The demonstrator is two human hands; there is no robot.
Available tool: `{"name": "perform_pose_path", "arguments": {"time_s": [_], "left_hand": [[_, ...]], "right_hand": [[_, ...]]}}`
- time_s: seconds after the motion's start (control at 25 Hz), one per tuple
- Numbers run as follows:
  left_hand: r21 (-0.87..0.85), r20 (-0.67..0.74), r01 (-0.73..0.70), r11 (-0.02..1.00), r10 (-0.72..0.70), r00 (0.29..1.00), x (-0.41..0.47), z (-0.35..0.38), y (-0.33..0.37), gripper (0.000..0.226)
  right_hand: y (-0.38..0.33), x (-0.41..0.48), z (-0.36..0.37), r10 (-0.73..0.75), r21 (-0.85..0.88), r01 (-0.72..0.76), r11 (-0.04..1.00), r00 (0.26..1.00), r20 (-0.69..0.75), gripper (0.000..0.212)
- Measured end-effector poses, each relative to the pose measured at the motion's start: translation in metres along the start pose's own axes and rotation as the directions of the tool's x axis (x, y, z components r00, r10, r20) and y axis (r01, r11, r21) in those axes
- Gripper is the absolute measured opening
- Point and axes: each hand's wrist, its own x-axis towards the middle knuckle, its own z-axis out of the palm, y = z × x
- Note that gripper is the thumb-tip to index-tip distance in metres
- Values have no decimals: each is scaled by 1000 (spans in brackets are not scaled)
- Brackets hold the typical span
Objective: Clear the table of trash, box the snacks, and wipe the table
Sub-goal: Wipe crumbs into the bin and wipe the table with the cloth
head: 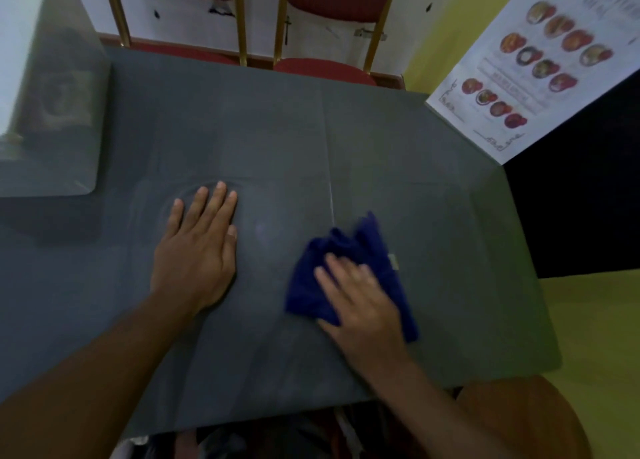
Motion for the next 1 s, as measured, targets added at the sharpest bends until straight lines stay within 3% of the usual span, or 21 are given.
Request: {"name": "perform_pose_path", "arguments": {"time_s": [0.08, 0.16, 0.24, 0.32, 0.4, 0.52, 0.6, 0.76, 1.0], "left_hand": [[5, 4, -27, 1000, 27, 1000, 0, -5, -3, 55], [27, 26, -82, 996, 82, 996, 1, -10, -11, 55], [39, 35, -112, 993, 111, 993, 1, -13, -17, 55], [42, 39, -116, 992, 115, 993, -2, -12, -18, 55], [40, 45, -131, 991, 129, 991, -3, -11, -18, 55], [17, 59, -130, 991, 129, 990, -1, -7, -22, 55], [-8, 58, -134, 991, 135, 989, 0, -6, -26, 55], [-12, 77, -154, 988, 154, 985, 1, -4, -28, 56], [-48, 209, -121, 992, 128, 969, 8, -16, -26, 58]], "right_hand": [[62, 0, -12, 129, -166, -133, 977, 991, -38, 59], [104, 28, -24, 394, -201, -392, 898, 918, -30, 60], [115, 67, -30, 595, -67, -595, 801, 804, -26, 57], [109, 106, -28, 660, 87, -655, 751, 750, -48, 55], [80, 141, -23, 612, 128, -601, 789, 789, -64, 55], [-5, 155, -6, 361, 156, -355, 922, 932, -14, 58], [-60, 121, 8, 207, 177, -201, 964, 978, -19, 63], [-111, 10, 28, 25, 236, -20, 972, 1000, -18, 61], [-105, -70, 28, -159, 243, 151, 958, 987, 11, 68]]}}
